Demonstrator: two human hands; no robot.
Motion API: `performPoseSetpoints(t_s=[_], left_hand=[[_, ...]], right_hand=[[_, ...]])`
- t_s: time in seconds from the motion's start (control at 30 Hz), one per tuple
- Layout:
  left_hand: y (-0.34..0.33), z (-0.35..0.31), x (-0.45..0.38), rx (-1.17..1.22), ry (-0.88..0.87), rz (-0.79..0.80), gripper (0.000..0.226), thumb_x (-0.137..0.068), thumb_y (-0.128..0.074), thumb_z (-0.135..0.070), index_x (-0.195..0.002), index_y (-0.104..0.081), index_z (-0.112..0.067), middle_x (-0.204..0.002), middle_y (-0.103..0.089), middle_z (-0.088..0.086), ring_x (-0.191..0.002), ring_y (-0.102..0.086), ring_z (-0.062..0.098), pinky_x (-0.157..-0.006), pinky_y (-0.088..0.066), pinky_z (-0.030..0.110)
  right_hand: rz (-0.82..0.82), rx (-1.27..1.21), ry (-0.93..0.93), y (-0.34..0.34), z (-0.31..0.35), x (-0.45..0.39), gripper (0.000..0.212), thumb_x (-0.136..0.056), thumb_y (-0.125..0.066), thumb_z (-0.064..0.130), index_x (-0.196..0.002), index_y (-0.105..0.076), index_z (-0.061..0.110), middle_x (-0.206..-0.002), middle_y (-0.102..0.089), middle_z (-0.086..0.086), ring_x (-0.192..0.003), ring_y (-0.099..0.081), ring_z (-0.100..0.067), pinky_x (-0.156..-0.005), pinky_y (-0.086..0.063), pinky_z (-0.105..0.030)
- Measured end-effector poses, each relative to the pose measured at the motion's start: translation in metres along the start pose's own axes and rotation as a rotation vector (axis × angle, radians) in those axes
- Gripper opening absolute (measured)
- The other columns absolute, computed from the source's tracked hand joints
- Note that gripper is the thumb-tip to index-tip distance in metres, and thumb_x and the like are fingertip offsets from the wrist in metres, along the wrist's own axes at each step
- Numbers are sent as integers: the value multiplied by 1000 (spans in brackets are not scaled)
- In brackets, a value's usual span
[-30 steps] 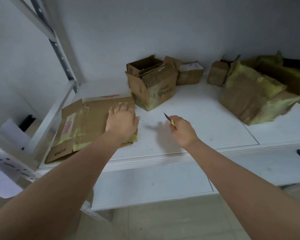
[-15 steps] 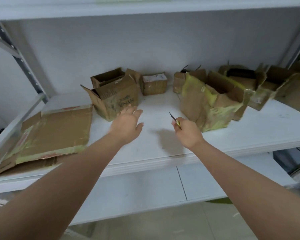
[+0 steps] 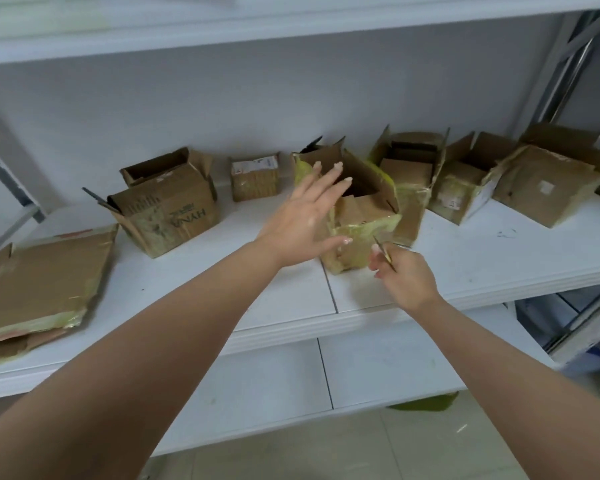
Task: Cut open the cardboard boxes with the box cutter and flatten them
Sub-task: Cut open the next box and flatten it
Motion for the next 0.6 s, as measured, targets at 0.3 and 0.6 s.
performPoseSetpoints(t_s=[0.3, 0.6], left_hand=[[17, 21, 19, -280, -76, -38, 36, -73, -74, -42, -96, -70, -14, -104, -66, 4, -113, -51, 34, -85, -49, 42], [42, 113, 138, -331, 242, 27, 14, -81, -67, -24, -81, -77, -15, -88, -70, 6, -103, -55, 37, -74, -52, 41]], right_hand=[[-174, -88, -15, -3, 2, -6, 28, -98, -40, 28, -104, -62, 12, -81, -66, -8, -80, -60, -32, -70, -49, -39], [-158, -130, 27, -44, 66, -19, 18, -94, -47, 21, -95, -62, 11, -84, -65, -12, -80, -57, -34, -67, -47, -37]])
Point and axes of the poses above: each hand's wrist, its own x-axis away from the middle knuckle, its own y-axis out of the back of the hand, z = x × y, the point moved 3 cm from there along -x, towards the middle knuckle
